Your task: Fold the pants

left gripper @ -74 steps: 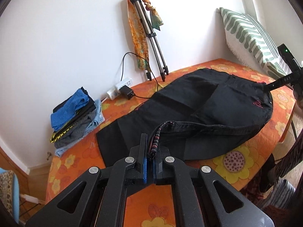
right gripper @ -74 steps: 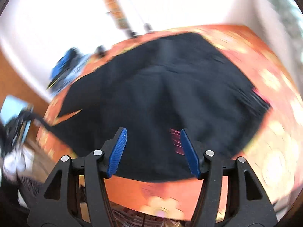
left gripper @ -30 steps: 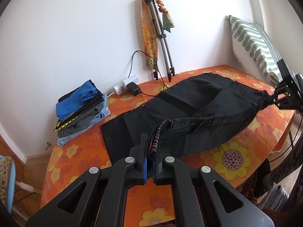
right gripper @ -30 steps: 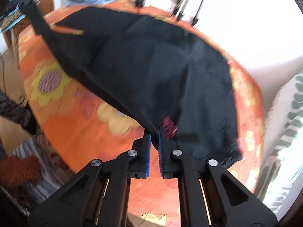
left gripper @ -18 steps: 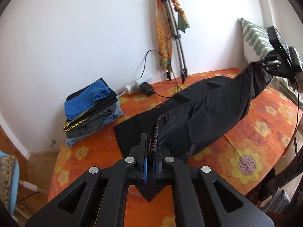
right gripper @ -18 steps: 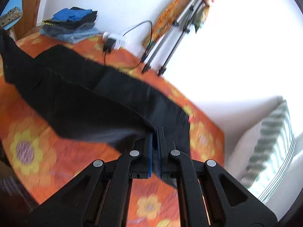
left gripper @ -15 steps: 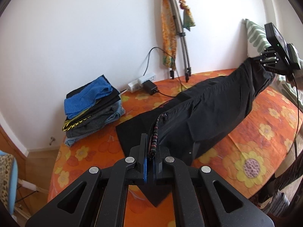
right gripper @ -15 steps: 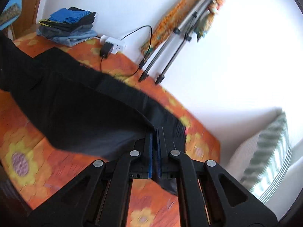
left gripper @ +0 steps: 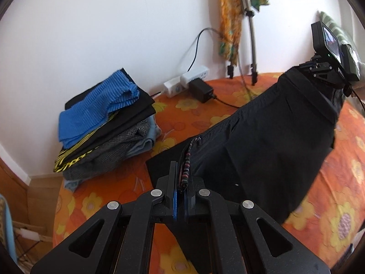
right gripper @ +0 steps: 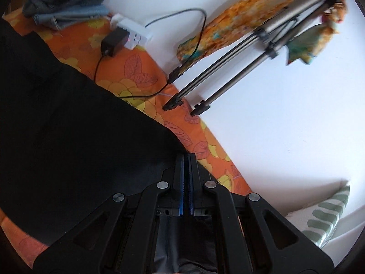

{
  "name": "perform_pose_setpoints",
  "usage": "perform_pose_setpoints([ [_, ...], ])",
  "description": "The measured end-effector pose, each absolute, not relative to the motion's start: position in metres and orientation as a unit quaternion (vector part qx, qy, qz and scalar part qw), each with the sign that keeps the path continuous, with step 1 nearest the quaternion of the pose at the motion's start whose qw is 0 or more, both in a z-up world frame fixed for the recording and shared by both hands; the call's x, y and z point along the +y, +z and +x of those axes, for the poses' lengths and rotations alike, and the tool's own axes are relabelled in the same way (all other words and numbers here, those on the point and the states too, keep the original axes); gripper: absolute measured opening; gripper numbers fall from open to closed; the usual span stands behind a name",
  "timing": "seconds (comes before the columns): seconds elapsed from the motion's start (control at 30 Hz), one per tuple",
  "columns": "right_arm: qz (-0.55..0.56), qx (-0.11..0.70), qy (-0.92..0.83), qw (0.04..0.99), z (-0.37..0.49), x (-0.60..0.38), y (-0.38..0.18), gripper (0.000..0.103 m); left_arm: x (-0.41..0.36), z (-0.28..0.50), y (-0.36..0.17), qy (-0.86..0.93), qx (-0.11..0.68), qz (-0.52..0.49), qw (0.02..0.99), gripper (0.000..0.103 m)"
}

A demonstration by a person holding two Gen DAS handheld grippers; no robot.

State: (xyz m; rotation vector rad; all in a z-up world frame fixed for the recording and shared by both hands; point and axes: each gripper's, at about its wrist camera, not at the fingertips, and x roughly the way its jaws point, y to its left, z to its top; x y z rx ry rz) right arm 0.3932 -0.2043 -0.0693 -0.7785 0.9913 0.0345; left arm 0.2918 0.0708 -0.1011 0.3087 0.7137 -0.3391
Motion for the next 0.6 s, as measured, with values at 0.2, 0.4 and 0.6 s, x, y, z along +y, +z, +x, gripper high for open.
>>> perform_pose_setpoints([
  [0.2,-0.373,0.487,0.028,0.789,0.424,-0.208,-0.116,0.003,0.068,0.346,-0.13,-0.147,0.383,0.164,0.897,0.003],
  [0.4,-0.355,0.5,0.033,0.789,0.45,-0.212,-0.142,0.003,0.063,0.373,-0.15,-0.136,0.41,0.167,0.887,0.003],
  [0.6,-0.352,0.503,0.041,0.788,0.456,-0.211,-0.159,0.003,0.069,0.379,-0.161,-0.141,0.44,0.162,0.872,0.003],
])
